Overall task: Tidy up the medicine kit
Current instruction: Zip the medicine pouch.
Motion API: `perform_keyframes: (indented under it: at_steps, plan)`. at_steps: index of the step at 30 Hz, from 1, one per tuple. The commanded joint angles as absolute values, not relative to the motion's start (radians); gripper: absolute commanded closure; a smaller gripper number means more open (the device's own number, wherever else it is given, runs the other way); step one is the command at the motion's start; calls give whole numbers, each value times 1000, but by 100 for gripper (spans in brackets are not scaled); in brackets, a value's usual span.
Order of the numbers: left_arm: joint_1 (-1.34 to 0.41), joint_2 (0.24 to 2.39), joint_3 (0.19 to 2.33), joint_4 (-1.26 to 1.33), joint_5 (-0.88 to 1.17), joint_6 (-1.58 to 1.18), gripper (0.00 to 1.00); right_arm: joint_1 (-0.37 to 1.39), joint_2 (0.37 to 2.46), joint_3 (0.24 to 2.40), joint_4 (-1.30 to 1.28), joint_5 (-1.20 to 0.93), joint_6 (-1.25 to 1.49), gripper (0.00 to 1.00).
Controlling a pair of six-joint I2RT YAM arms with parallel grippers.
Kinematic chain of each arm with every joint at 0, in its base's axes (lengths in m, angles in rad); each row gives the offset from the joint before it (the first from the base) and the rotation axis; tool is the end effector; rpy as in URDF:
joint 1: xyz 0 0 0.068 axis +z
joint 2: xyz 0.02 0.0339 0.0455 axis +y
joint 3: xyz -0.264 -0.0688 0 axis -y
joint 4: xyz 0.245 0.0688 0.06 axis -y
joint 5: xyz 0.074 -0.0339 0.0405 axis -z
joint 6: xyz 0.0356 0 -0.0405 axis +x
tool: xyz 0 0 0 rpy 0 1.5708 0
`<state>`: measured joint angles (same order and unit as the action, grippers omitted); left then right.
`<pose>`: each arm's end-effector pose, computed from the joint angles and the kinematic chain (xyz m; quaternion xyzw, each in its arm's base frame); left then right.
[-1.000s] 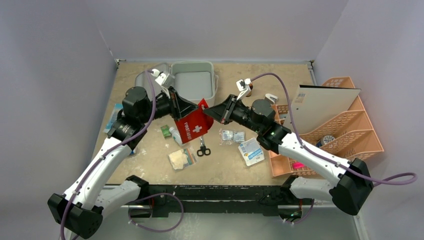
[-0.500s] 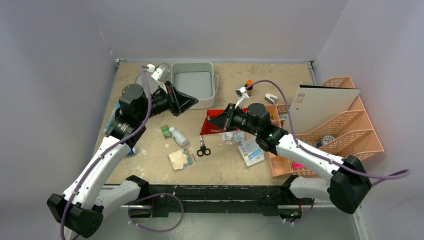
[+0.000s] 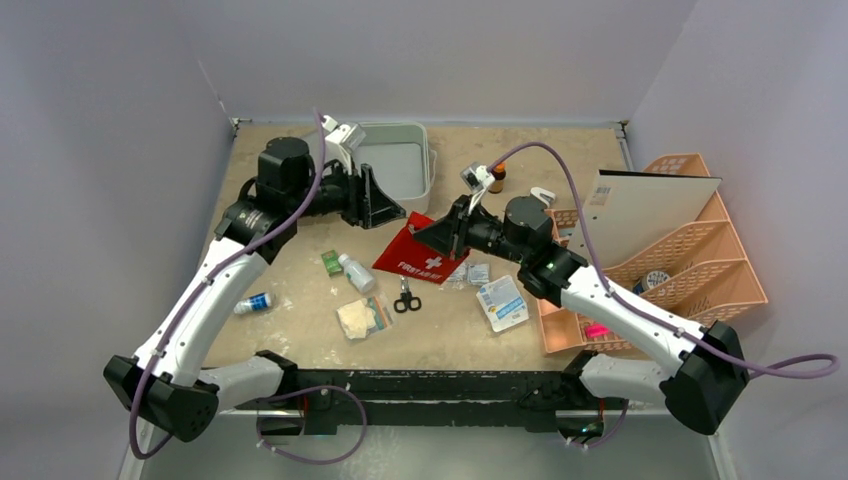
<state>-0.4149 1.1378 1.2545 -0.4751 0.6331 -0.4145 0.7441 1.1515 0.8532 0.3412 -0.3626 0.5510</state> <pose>0.2127 -0.1167 0.4052 0.1775 0.7810 -0.4523 0.3925 0.1912 0.1932 0.3446 -0.1952 0.6647 0.5279 0.4912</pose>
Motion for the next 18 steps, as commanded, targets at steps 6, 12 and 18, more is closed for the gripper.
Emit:
perform_keyframes:
  at_steps: [6, 12, 18]
  plan:
    - [-413, 1259, 1334, -533, 722, -413, 45, 741, 1178, 908, 421, -440, 494, 100]
    - [-413, 1295, 1309, -486, 761, -428, 45, 741, 1194, 919, 425, -460, 495, 100]
    - [-414, 1327, 1309, -503, 813, -455, 46, 741, 1192, 920, 408, -456, 482, 100]
